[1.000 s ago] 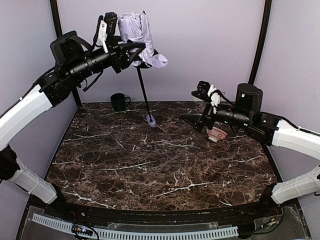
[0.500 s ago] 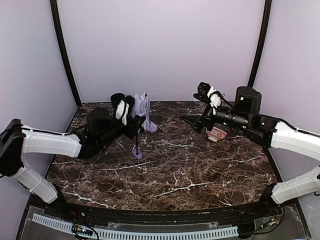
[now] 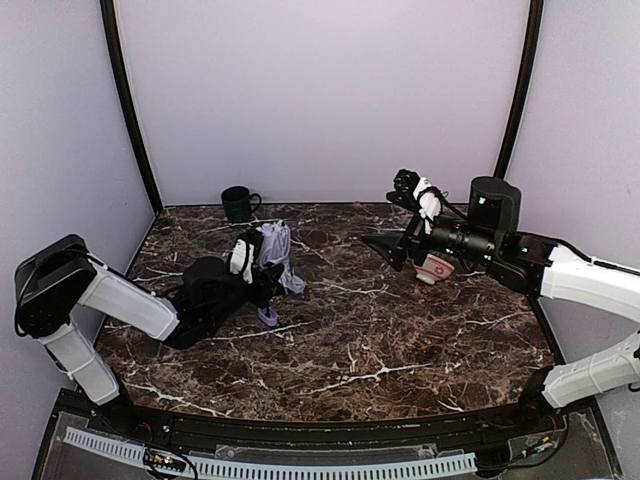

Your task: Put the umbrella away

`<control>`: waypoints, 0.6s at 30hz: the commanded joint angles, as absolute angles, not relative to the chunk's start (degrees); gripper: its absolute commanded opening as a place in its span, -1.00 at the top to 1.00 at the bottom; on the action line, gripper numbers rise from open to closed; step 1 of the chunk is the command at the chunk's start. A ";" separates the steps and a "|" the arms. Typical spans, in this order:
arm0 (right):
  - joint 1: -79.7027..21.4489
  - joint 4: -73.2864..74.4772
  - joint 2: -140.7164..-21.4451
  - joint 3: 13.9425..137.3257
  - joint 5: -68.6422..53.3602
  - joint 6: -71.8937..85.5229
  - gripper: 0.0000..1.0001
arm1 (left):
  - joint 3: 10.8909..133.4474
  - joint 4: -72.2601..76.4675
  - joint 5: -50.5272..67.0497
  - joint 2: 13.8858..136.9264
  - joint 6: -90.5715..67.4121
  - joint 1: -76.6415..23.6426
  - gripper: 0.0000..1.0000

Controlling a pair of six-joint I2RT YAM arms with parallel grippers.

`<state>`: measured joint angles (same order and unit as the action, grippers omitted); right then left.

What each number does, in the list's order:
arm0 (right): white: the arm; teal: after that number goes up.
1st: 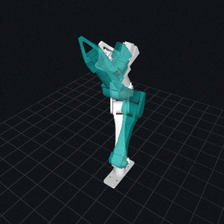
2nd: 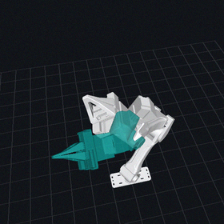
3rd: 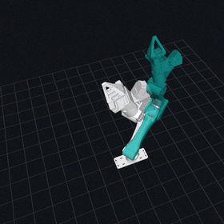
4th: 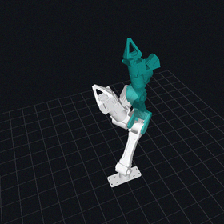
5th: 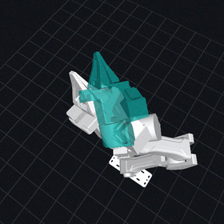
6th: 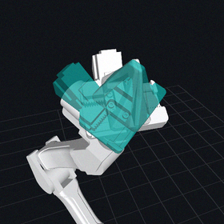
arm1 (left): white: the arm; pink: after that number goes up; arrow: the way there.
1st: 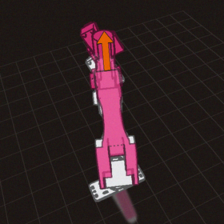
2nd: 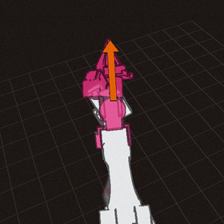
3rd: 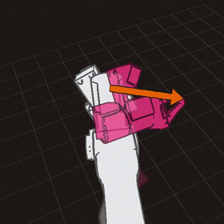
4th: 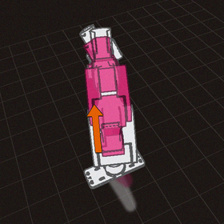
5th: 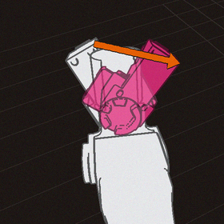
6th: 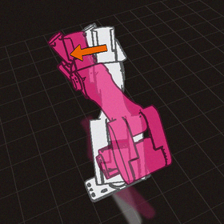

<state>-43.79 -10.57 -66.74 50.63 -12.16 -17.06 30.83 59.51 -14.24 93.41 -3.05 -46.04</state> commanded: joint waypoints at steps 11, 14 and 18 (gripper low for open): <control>-43.41 -13.72 -65.79 50.90 -15.89 -15.85 -1.00 | 66.31 38.05 -10.60 77.26 10.86 -46.85 1.00; -43.41 -12.68 -66.34 51.72 -15.99 -15.82 -1.00 | 65.81 41.17 -8.93 78.24 8.61 -46.85 1.00; -43.45 -12.87 -65.90 51.38 -16.21 -15.91 -1.00 | 63.40 43.23 -7.85 82.55 3.57 -46.85 1.00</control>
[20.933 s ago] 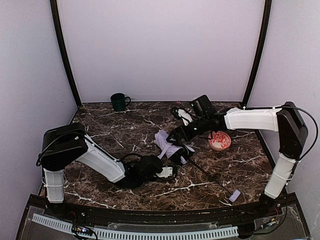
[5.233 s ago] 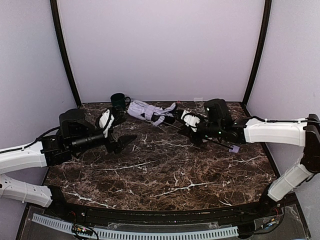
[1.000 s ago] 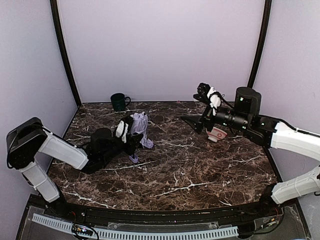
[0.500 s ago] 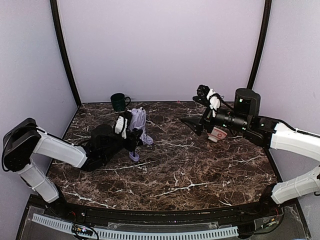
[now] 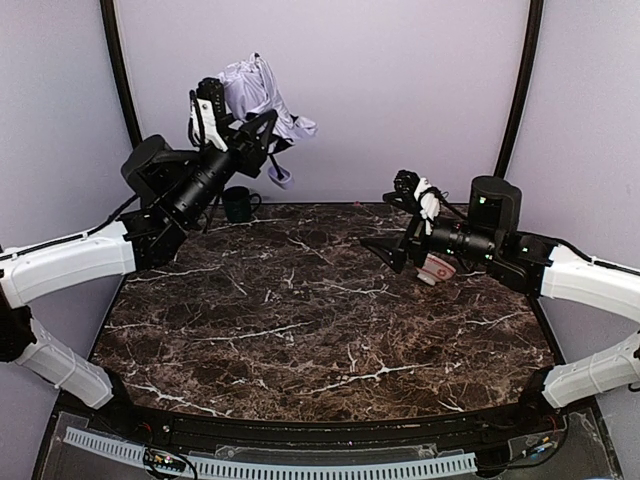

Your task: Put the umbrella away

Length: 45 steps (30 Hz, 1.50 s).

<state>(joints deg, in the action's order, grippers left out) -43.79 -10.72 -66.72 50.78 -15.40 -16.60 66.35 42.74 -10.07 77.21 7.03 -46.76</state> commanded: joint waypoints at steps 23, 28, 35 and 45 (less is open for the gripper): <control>-43.27 -14.80 -61.02 44.89 -16.68 -13.12 -0.99 | 32.09 99.76 -27.47 123.62 -5.49 -62.23 1.00; -43.25 -10.99 -59.02 45.32 -15.46 -13.78 -1.00 | 34.33 99.76 -36.94 121.57 0.85 -64.69 1.00; -43.34 -11.86 -61.77 48.98 -16.22 -10.78 -0.99 | 34.60 87.31 -40.66 110.97 -2.27 -64.31 1.00; -43.59 -5.59 -70.35 59.65 -12.74 3.73 -0.91 | 64.84 -3.79 -26.74 98.36 -29.58 -57.56 1.00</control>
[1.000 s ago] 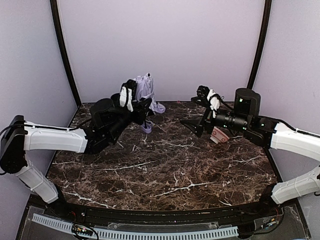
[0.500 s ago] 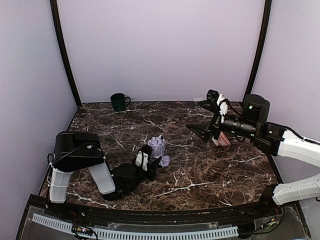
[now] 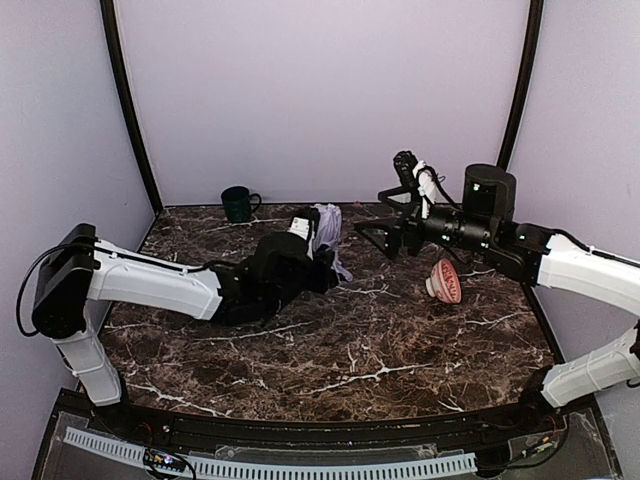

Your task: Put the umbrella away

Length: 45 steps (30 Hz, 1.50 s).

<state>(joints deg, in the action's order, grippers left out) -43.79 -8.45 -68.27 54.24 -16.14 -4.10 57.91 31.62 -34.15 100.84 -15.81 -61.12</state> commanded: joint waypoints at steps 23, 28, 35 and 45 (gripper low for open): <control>-43.58 -0.57 -73.27 60.38 -5.03 7.06 -0.89 | 99.15 -50.47 -22.56 123.13 -54.01 -56.69 -0.47; -43.59 -0.83 -74.45 61.18 -6.07 6.77 -0.90 | 101.65 -51.22 -24.02 123.06 -52.63 -56.44 -0.95; -43.53 0.29 -74.98 62.47 -6.37 5.15 -0.96 | 106.84 -54.30 -26.58 121.56 -50.98 -56.43 -0.98; -34.56 10.27 -79.73 71.40 -5.36 5.84 -1.00 | 89.84 -27.55 -16.33 102.18 -33.05 -46.30 -0.98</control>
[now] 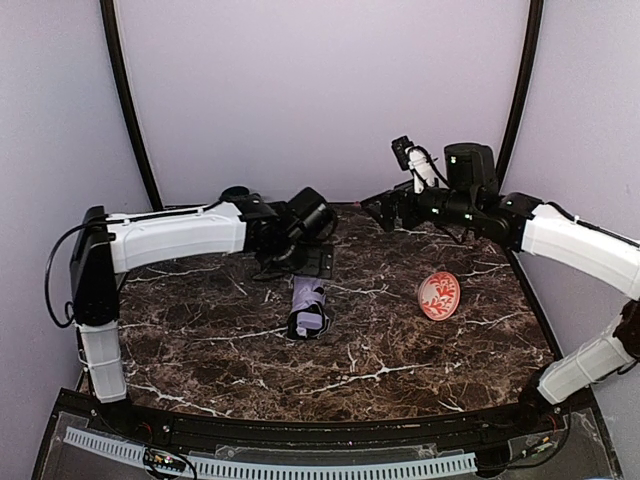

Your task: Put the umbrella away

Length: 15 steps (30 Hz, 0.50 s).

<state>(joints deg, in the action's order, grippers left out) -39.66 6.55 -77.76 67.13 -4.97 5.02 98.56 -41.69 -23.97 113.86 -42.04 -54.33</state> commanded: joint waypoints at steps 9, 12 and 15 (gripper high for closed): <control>-25.97 20.89 -79.55 70.77 0.84 5.75 -0.99 | 72.26 -19.54 -24.99 87.90 -24.62 -26.76 -0.98; -25.20 21.39 -76.97 66.98 1.10 5.76 -1.00 | 68.10 -19.62 -23.57 85.87 -24.06 -20.86 -0.98; -23.38 20.97 -74.01 62.71 0.16 6.22 -1.00 | 63.39 -17.31 -24.22 83.79 -23.10 -17.19 -0.98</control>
<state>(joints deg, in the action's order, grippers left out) -25.28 19.66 -78.24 66.94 -0.16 6.04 68.27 -20.14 -22.79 87.24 -26.35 -20.99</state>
